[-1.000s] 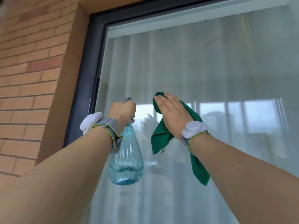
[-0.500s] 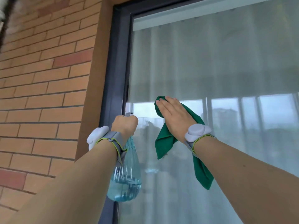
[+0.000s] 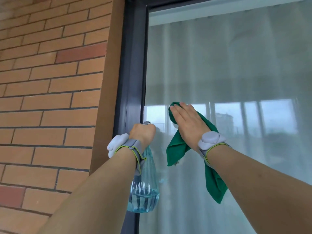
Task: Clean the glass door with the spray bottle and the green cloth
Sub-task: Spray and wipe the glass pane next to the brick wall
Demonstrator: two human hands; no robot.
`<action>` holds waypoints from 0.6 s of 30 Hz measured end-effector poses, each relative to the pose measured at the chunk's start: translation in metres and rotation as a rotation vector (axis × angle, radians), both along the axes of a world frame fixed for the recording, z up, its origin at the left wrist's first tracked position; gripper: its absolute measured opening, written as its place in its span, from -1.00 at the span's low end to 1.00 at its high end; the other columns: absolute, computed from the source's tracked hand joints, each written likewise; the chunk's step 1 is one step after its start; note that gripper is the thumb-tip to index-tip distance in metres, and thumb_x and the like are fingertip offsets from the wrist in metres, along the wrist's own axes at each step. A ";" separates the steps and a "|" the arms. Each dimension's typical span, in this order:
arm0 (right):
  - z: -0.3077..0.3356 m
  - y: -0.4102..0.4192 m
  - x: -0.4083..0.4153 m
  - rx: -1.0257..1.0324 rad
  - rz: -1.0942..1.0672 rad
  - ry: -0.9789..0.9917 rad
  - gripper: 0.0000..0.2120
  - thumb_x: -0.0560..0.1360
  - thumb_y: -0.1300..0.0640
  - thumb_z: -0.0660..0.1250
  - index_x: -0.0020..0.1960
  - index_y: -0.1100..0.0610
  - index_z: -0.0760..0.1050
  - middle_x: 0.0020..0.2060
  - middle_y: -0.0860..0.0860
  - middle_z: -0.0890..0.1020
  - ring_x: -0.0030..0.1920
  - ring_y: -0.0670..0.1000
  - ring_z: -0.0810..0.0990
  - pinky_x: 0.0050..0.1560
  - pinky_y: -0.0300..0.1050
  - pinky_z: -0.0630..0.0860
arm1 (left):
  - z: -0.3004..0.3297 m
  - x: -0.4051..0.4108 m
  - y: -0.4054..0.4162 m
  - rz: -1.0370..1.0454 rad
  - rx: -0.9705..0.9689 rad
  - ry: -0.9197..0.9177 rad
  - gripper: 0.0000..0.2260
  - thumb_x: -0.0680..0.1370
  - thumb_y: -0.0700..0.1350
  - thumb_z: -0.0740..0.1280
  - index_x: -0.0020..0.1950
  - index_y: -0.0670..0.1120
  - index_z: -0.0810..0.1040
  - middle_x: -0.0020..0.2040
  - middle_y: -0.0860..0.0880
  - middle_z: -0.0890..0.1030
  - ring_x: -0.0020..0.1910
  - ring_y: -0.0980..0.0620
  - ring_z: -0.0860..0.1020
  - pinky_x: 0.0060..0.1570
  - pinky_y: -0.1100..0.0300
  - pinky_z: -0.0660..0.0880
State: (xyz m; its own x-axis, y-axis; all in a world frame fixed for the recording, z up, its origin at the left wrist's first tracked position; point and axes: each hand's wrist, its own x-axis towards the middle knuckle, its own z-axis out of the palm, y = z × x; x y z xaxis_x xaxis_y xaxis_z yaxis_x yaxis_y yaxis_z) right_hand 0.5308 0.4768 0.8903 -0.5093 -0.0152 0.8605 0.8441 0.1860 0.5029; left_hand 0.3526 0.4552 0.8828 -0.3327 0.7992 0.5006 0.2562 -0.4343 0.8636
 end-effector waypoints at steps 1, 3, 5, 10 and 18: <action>-0.002 0.002 -0.001 -0.002 -0.003 -0.004 -0.39 0.36 0.47 0.14 0.42 0.34 0.32 0.32 0.24 0.47 0.35 0.31 0.41 0.41 0.21 0.23 | -0.002 0.000 0.002 -0.013 -0.003 0.008 -0.75 0.30 -0.14 0.17 -0.13 -0.20 0.53 -0.30 -0.23 0.61 -0.29 -0.21 0.56 -0.19 0.07 0.43; -0.005 0.005 -0.001 -0.010 -0.012 -0.010 -0.34 0.32 0.50 0.25 0.42 0.34 0.32 0.32 0.24 0.47 0.35 0.31 0.40 0.41 0.20 0.21 | -0.005 0.003 0.004 -0.020 -0.007 0.014 -0.76 0.31 -0.13 0.16 -0.13 -0.14 0.52 -0.35 -0.21 0.59 -0.29 -0.21 0.55 -0.22 0.10 0.40; -0.008 0.010 0.000 -0.007 -0.034 -0.021 -0.34 0.32 0.49 0.26 0.42 0.34 0.32 0.33 0.24 0.46 0.36 0.31 0.40 0.42 0.19 0.19 | -0.009 0.004 0.010 -0.030 -0.020 0.048 -0.77 0.31 -0.10 0.15 -0.11 -0.06 0.51 -0.37 -0.19 0.59 -0.31 -0.19 0.54 -0.25 0.14 0.39; -0.018 0.024 0.001 -0.006 -0.036 -0.021 -0.40 0.40 0.38 -0.06 0.43 0.33 0.31 0.32 0.22 0.47 0.36 0.29 0.40 0.42 0.20 0.21 | -0.019 0.001 0.024 -0.040 -0.035 0.101 -0.73 0.25 -0.12 0.18 -0.12 -0.13 0.54 -0.25 -0.20 0.58 -0.31 -0.16 0.45 -0.31 0.18 0.31; -0.018 0.027 -0.009 -0.052 -0.008 -0.023 -0.31 0.30 0.50 0.28 0.43 0.34 0.30 0.34 0.24 0.45 0.37 0.31 0.39 0.42 0.18 0.14 | -0.029 -0.013 0.019 -0.047 -0.097 0.138 -0.89 0.45 -0.27 0.24 -0.28 -0.20 0.49 -0.49 -0.12 0.54 -0.39 -0.12 0.44 -0.23 0.13 0.36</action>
